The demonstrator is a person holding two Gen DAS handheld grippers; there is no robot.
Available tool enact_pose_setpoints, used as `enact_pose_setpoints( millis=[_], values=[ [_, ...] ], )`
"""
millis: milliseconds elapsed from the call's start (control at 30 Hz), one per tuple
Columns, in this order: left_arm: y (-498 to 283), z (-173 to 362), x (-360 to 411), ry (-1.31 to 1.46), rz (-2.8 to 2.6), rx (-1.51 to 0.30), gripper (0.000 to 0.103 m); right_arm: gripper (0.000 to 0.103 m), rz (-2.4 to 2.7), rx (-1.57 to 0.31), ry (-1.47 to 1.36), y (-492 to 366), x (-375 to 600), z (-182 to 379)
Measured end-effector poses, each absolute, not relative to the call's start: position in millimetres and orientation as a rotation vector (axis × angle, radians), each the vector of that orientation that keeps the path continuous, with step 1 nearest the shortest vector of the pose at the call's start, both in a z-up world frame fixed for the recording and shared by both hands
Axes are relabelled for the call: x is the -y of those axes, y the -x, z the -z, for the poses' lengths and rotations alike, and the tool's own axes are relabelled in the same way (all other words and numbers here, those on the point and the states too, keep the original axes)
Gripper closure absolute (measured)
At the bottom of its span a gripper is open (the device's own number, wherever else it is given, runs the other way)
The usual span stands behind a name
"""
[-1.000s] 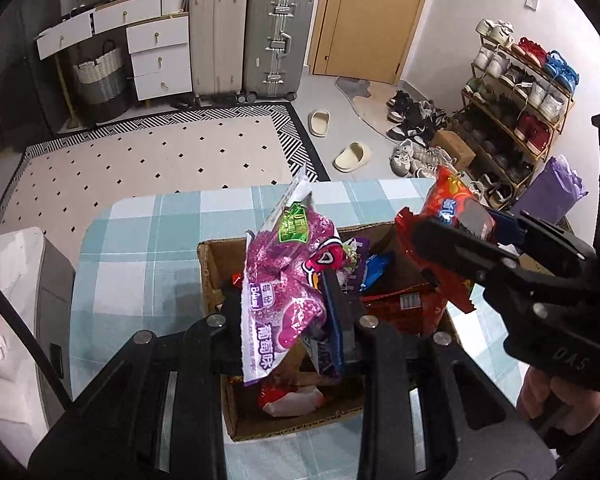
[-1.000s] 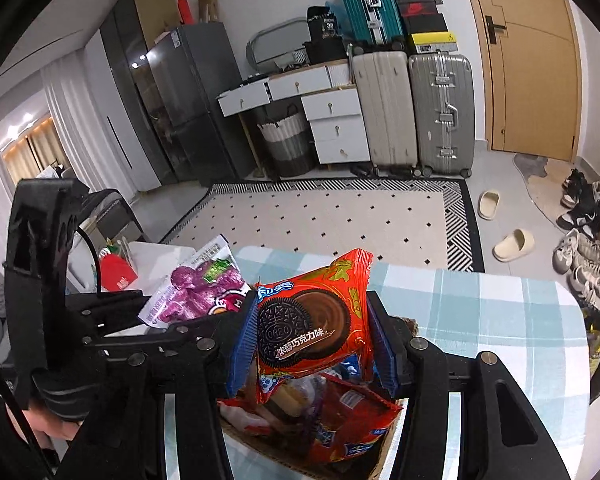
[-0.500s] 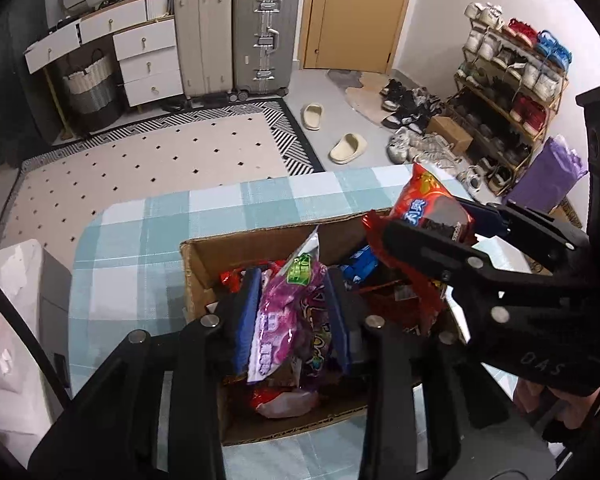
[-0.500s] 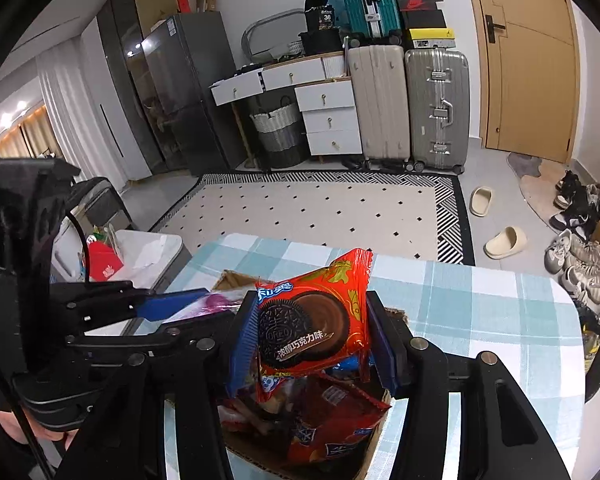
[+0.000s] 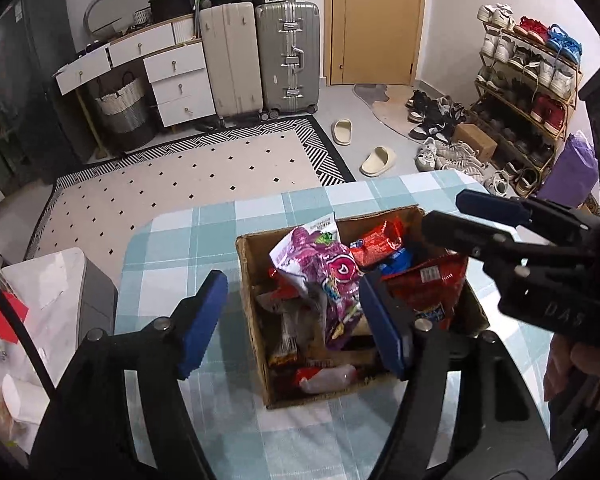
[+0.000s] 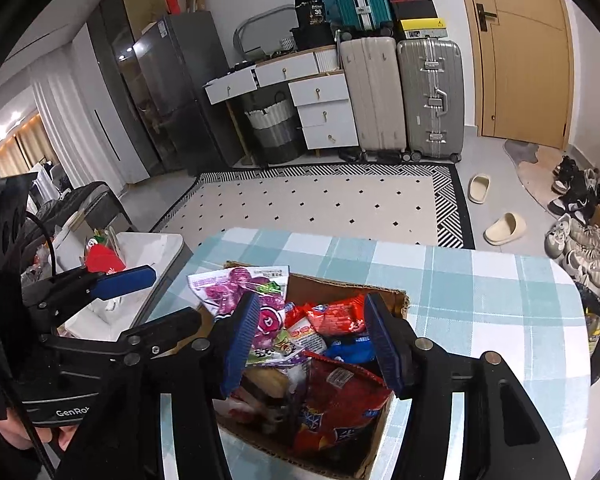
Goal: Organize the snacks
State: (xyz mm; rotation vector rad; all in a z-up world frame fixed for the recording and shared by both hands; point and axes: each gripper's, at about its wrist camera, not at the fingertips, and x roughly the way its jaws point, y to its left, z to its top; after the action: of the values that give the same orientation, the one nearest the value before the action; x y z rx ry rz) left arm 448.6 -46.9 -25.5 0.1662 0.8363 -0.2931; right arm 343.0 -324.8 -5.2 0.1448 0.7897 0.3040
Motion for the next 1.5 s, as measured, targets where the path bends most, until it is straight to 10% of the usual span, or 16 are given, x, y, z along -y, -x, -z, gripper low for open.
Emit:
enact_pose_setpoints(
  millis=[633, 933, 1500],
  values=[
    [-330, -59, 22, -0.138, 0.239, -0.637, 0.022, 0.040, -0.322, -0.621, -0.078, -243, 318, -84],
    [-235, -85, 9, -0.110, 0.234, -0.483, 0.000, 0.015, -0.328, -0.452, 0.065, -161, 311, -109],
    [-166, -26, -7, -0.092, 0.166, -0.399, 0.000, 0.001, -0.356, -0.312, -0.019, -44, 336, -49]
  ],
)
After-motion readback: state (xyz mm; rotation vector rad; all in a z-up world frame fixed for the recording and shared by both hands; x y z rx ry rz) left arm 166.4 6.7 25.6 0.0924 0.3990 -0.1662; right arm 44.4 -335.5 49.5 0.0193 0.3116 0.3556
